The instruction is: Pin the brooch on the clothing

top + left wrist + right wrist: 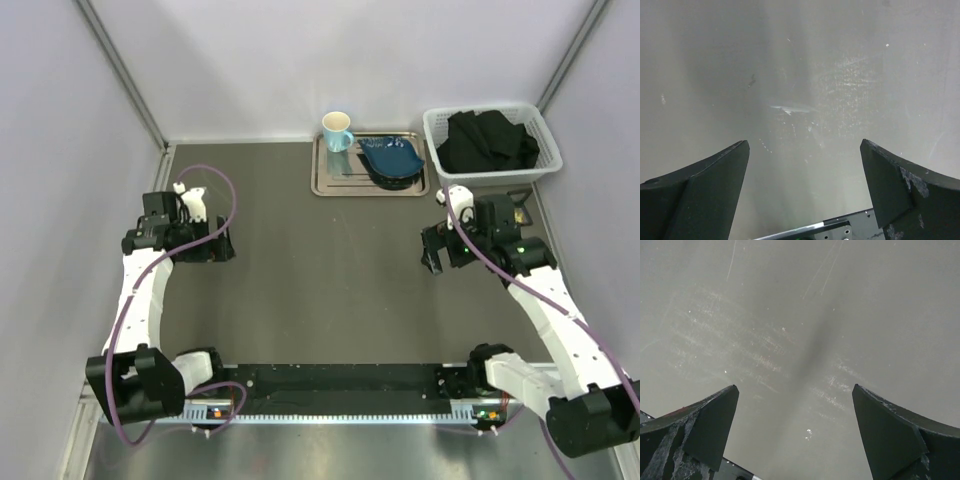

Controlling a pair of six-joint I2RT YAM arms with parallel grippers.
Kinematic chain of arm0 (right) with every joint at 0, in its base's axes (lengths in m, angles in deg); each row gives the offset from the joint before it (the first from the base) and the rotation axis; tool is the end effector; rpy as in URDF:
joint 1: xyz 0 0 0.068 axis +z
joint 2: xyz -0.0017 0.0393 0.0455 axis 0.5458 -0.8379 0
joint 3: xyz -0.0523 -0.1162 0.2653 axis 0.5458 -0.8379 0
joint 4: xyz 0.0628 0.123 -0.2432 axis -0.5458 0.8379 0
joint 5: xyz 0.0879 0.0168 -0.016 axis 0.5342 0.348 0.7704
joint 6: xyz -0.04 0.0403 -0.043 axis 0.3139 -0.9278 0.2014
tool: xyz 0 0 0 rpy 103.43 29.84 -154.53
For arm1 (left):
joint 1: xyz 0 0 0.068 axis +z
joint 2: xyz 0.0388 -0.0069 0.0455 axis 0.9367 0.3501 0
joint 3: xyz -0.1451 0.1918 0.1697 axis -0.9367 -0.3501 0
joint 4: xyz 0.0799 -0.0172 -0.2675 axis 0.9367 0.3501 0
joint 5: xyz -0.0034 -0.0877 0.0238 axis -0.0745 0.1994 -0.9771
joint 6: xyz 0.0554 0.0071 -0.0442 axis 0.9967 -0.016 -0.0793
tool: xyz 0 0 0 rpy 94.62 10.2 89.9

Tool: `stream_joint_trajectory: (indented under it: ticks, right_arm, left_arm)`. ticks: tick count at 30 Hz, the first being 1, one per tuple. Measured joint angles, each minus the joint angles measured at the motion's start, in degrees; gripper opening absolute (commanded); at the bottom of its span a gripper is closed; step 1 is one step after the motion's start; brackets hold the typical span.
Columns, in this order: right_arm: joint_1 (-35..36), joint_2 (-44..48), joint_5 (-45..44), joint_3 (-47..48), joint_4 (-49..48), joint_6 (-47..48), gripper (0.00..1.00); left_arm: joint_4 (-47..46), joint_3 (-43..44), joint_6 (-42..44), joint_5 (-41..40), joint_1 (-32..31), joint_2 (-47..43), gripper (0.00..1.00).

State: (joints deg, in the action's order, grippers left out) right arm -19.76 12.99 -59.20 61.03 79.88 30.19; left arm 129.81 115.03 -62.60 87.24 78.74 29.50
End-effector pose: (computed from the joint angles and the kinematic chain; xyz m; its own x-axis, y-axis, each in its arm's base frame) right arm 0.2061 0.0616 0.3025 -0.6282 -0.3033 -0.7164 -0.4738 0.8796 0.0430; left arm 0.2444 0.0204 0.2898 -0.8170 -0.0371 -0.5754 0.1086 0.9702 -0.2167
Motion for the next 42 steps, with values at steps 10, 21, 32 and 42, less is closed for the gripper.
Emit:
stream_joint_trajectory:
  ticks: [10,21,32,42]
  right_arm:
    - [-2.19,-10.54,2.54,18.86,1.18,1.97,0.99]
    - [-19.65,-29.29,4.22,44.30,1.07,0.04,0.99]
    - [-26.95,-60.63,0.83,73.18,0.98,0.50,0.99]
    - [-26.38,-80.72,-1.68,83.87,-0.74,4.26,0.99]
  left_arm:
    - [-8.92,4.61,-1.95,-1.31,0.00,-0.61,0.99]
    - [-17.51,8.81,0.22,10.23,-0.02,1.95,0.99]
    - [-21.64,11.41,-2.54,14.86,-0.02,14.97,0.99]
    - [-20.59,13.94,-3.43,14.25,-0.28,21.53,0.99]
